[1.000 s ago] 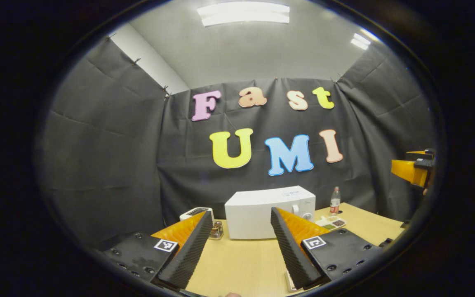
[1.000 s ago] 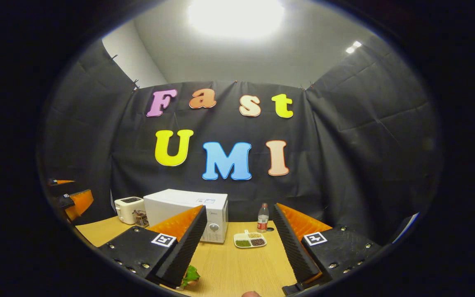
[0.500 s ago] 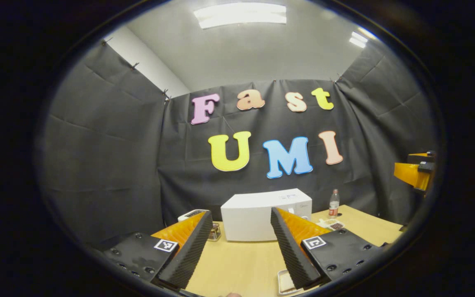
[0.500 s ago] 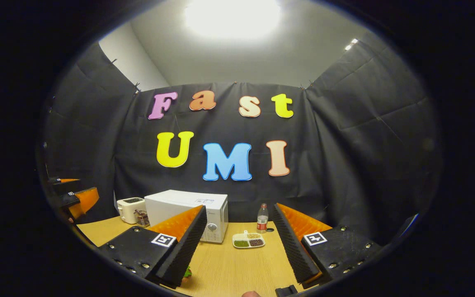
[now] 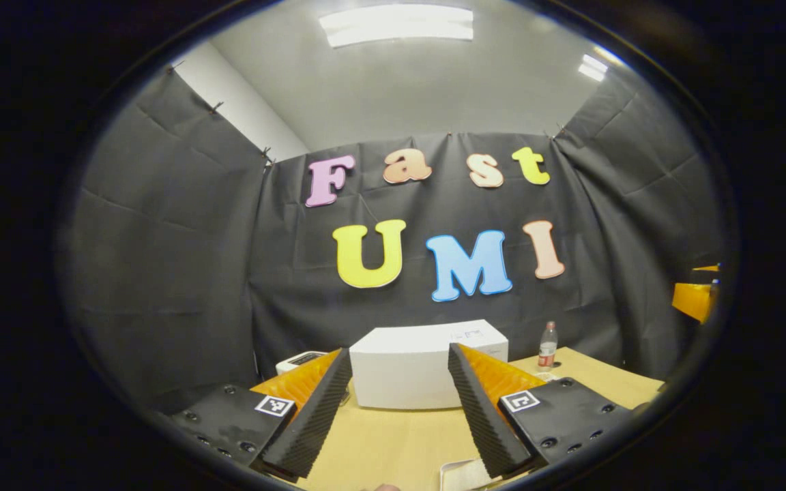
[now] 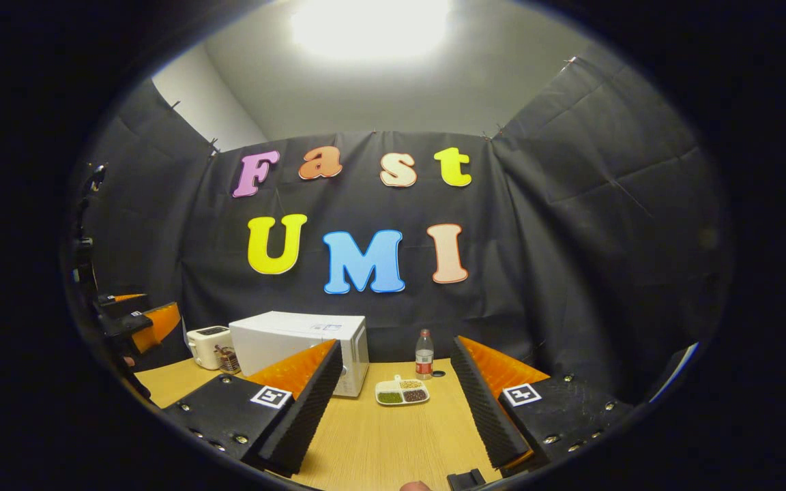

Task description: Open the microwave oven with the left hand, put the food in, and close the microwave oven.

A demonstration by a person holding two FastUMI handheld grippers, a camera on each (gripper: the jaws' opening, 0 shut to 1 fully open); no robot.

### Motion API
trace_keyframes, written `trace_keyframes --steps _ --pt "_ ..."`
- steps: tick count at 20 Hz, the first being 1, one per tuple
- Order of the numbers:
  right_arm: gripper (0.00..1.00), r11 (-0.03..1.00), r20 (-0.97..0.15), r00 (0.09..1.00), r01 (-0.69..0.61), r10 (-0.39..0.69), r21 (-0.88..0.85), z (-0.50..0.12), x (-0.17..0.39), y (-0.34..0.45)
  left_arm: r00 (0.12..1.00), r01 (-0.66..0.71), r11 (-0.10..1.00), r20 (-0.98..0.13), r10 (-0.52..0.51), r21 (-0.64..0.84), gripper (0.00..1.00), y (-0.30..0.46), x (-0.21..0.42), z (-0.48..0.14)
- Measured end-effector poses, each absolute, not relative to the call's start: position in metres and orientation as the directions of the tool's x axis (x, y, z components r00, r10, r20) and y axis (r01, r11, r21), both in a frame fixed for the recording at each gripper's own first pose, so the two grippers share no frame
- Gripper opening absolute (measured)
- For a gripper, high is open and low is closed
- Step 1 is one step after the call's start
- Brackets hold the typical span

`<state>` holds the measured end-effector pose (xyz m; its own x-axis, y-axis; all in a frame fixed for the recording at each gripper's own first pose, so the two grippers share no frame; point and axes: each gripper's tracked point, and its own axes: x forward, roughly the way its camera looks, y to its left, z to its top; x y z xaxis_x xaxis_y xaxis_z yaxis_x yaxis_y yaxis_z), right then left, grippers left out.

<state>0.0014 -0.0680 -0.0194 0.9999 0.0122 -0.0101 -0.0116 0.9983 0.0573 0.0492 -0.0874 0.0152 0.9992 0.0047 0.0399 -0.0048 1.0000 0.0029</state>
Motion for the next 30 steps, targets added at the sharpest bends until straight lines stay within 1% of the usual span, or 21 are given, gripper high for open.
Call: trace_keyframes --steps 9,11,12,15,16,17,18,19,21,22,23,24,25,26,28,29,30 --pt "0.97 0.996 -0.003 0.996 0.088 -0.088 0.022 -0.018 0.031 -0.065 0.99 0.136 0.991 0.035 -0.135 -0.01 0.99 -0.126 0.151 -0.013" --pt "0.96 0.992 -0.001 0.993 0.122 -0.122 0.016 -0.016 0.036 -0.068 0.986 0.166 0.986 0.032 -0.166 -0.014 0.9 -0.137 0.173 -0.02" --pt "0.96 0.99 -0.005 0.99 0.14 -0.14 0.011 -0.016 0.037 -0.07 0.983 0.18 0.984 0.026 -0.18 -0.014 0.99 -0.143 0.184 -0.024" --pt "0.96 0.982 -0.014 0.982 0.186 -0.186 -0.008 -0.018 0.043 -0.074 0.977 0.215 0.976 0.014 -0.215 -0.018 0.99 -0.158 0.216 -0.04" --pt "0.96 0.979 -0.016 0.979 0.203 -0.203 -0.014 -0.018 0.044 -0.075 0.974 0.226 0.974 0.008 -0.226 -0.019 0.94 -0.163 0.226 -0.047" --pt "0.96 0.975 -0.019 0.975 0.219 -0.22 -0.019 -0.019 0.044 -0.077 0.972 0.236 0.972 0.001 -0.236 -0.02 0.94 -0.168 0.235 -0.053" --pt "0.96 0.972 -0.022 0.972 0.234 -0.235 -0.024 -0.019 0.044 -0.078 0.969 0.245 0.969 -0.005 -0.245 -0.021 0.9 -0.172 0.245 -0.059" --pt "0.96 0.967 -0.026 0.967 0.251 -0.252 -0.028 -0.021 0.045 -0.08 0.967 0.255 0.967 -0.012 -0.256 -0.023 0.99 -0.178 0.254 -0.066" --pt "0.96 0.956 -0.034 0.956 0.289 -0.29 -0.042 -0.024 0.043 -0.084 0.963 0.268 0.963 -0.027 -0.269 -0.015 0.99 -0.188 0.274 -0.081" --pt "0.96 0.951 -0.039 0.951 0.304 -0.306 -0.047 -0.025 0.043 -0.086 0.961 0.275 0.961 -0.034 -0.275 -0.012 0.9 -0.193 0.283 -0.087" --pt "0.96 0.946 -0.043 0.946 0.319 -0.321 -0.052 -0.026 0.041 -0.086 0.958 0.283 0.959 -0.042 -0.283 -0.011 0.94 -0.197 0.29 -0.095" --pt "0.96 0.94 -0.048 0.94 0.335 -0.338 -0.059 -0.027 0.04 -0.088 0.955 0.291 0.957 -0.05 -0.291 -0.013 0.94 -0.203 0.298 -0.103" --pt "0.96 0.934 -0.054 0.933 0.351 -0.355 -0.065 -0.028 0.039 -0.091 0.952 0.3 0.954 -0.06 -0.301 -0.015 0.9 -0.209 0.305 -0.112" --pt "0.96 0.927 -0.06 0.926 0.369 -0.373 -0.074 -0.03 0.037 -0.093 0.949 0.308 0.951 -0.072 -0.308 -0.011 0.9 -0.214 0.312 -0.12" --pt "0.96 0.913 -0.065 0.913 0.396 -0.403 -0.097 -0.031 0.035 -0.096 0.944 0.319 0.948 -0.092 -0.318 0.0 0.99 -0.225 0.323 -0.136" --pt "0.96 0.907 -0.065 0.907 0.408 -0.415 -0.106 -0.031 0.034 -0.096 0.941 0.325 0.946 -0.102 -0.323 0.005 0.99 -0.23 0.328 -0.144" --pt "0.97 0.902 -0.067 0.902 0.417 -0.426 -0.112 -0.031 0.033 -0.096 0.937 0.332 0.943 -0.113 -0.329 0.008 0.9 -0.235 0.334 -0.151"
